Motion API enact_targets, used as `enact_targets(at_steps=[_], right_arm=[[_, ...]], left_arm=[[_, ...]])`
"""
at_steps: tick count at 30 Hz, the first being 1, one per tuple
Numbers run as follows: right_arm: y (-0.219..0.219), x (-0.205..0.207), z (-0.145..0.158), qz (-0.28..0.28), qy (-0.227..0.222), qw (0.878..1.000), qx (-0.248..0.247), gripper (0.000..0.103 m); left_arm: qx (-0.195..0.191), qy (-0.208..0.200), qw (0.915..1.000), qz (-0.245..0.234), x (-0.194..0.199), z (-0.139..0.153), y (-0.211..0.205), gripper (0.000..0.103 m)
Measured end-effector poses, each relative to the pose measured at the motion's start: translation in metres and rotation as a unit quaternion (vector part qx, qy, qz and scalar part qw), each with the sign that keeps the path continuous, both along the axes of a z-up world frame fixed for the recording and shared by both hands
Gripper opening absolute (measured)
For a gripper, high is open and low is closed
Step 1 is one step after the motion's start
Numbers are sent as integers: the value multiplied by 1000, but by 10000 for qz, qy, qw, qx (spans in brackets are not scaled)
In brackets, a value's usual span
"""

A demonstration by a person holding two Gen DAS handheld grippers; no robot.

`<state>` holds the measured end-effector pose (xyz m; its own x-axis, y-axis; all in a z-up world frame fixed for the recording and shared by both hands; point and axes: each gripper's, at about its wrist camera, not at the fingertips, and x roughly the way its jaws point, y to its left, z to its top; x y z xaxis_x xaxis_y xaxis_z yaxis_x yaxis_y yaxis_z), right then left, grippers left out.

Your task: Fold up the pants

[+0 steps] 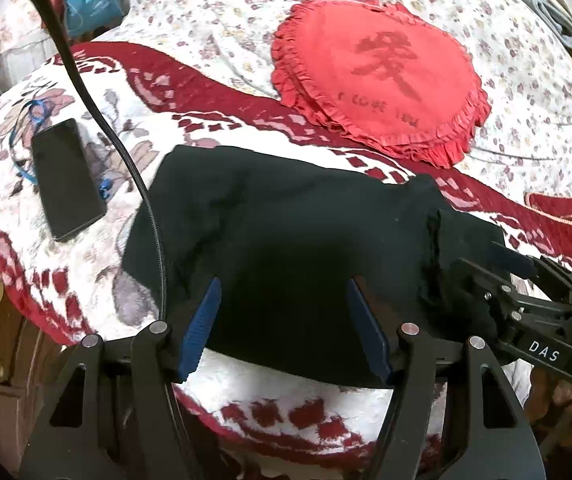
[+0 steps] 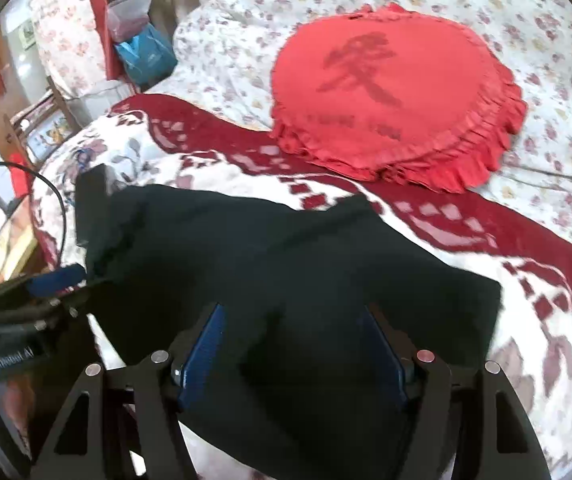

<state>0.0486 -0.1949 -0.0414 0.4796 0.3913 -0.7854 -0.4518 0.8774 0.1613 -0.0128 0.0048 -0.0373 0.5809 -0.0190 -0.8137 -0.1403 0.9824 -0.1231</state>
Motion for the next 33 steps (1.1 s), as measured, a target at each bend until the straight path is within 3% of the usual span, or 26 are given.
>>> enact_targets(at_steps=[6,11,15,20,22,26,33], right_arm=[[14,8,-1,43,23,10000,43,68],[-14,12,-1,-391,-37,9992,-34,68],[-35,17,-12,-575,226,9980,110,68],[-17,25,-42,-438,572,9973,-119,70],[-8,20,-37,-276,396,9985,-274,69],[2,18,-18,-68,210,9997,-113,69],[47,33,-10,440,180,9989,-20,69]], left_arm=[[-116,64,9998,126,-4,-1,10,65],[-204,112,9993,291,-7,-4,23,65],[-261,146,9983,508,-11,-9,36,65],[-326,307,9964,718,-13,-18,47,65],[-312,295,9959,800,-15,-18,52,65],[-358,308,9943,958,-16,-21,61,65],[-510,334,9923,1074,-19,-23,74,65]])
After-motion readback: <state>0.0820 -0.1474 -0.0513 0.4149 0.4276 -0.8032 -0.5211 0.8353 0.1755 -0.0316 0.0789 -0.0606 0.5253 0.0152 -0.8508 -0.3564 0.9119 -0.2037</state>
